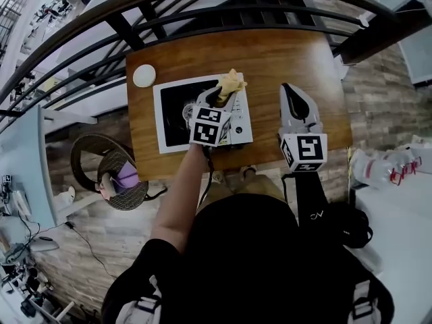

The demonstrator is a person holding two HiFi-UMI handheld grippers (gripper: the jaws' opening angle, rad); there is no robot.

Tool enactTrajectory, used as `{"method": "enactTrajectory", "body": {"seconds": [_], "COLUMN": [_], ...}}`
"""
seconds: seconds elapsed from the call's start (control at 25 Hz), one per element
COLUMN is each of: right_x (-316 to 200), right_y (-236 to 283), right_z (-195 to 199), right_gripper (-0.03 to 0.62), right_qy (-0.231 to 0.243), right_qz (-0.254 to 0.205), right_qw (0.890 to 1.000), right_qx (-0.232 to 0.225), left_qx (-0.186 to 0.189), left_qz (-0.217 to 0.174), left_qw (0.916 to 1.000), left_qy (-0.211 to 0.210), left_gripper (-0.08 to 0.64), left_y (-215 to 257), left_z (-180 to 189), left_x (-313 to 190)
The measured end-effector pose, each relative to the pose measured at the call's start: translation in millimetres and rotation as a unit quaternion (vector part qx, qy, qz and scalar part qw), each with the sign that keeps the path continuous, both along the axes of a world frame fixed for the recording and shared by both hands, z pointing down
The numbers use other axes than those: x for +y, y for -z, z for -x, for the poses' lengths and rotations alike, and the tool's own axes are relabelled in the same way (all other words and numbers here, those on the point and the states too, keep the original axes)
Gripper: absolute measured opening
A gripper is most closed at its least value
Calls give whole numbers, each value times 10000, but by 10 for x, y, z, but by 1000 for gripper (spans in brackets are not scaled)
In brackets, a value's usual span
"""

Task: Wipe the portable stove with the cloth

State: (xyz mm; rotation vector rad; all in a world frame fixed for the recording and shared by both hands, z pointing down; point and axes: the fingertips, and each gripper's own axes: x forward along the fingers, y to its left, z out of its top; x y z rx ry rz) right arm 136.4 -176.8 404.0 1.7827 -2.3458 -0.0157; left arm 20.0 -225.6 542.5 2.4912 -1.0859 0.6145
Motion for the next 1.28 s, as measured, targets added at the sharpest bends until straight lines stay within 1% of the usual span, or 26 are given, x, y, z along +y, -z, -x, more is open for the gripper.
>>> {"method": "enactTrajectory", "body": {"seconds": [0.08,0.2,0.28,0.4,0.48,0.52,0.56,0.6,0.64,0.72,0.8,0.88,1.0,1.12,1.2,1.28], "right_x": [-23,-92,-150,-220,-247,-258,-268,-275,-281,-288,-289,-277,-213,-140,-88,-31], "right_y": [18,30,32,25,3,-10,-23,-34,-42,-47,-38,-23,-17,-32,-54,-74], "right_z": [43,201,365,601,688,726,763,791,806,793,749,686,557,426,327,218], "right_gripper": [4,5,5,3,3,3,4,3,5,4,3,5,3,3,3,4], "right_qy": [80,312,524,855,997,1047,1089,1123,1146,1151,1116,1050,874,704,583,464], "right_qz": [-4,-16,-34,-54,-35,-21,-6,8,21,31,21,0,-5,16,51,92], "right_qw": [10000,9995,9986,9962,9948,9942,9937,9933,9930,9929,9933,9940,9958,9973,9982,9988], "right_qx": [-17,-55,-104,-169,-204,-227,-251,-272,-287,-306,-308,-293,-265,-204,-160,-115], "left_qx": [-125,-293,-467,-733,-758,-732,-693,-641,-578,-473,-443,-400,-339,-329,-330,-328], "left_qz": [-10,-24,-38,19,110,135,146,148,139,40,-74,-20,69,122,280,356], "left_qw": [9996,9960,9904,9773,9712,9699,9705,9730,9772,9873,9947,9983,9993,9985,9980,9981], "left_qy": [246,845,1303,1986,2258,2317,2304,2210,2039,1517,923,432,-136,-421,-451,-371], "left_gripper": [124,124,124,124,124,124,124,124,124,124,124,124,124,124,124,124], "left_y": [0,0,-14,-30,-32,-18,7,34,61,116,157,131,20,-113,-222,-298], "left_z": [318,941,1439,2168,2452,2517,2517,2443,2289,1792,1200,664,39,-325,-431,-431], "left_x": [-25,-73,-72,18,102,135,161,183,202,239,304,403,570,641,653,645]}}
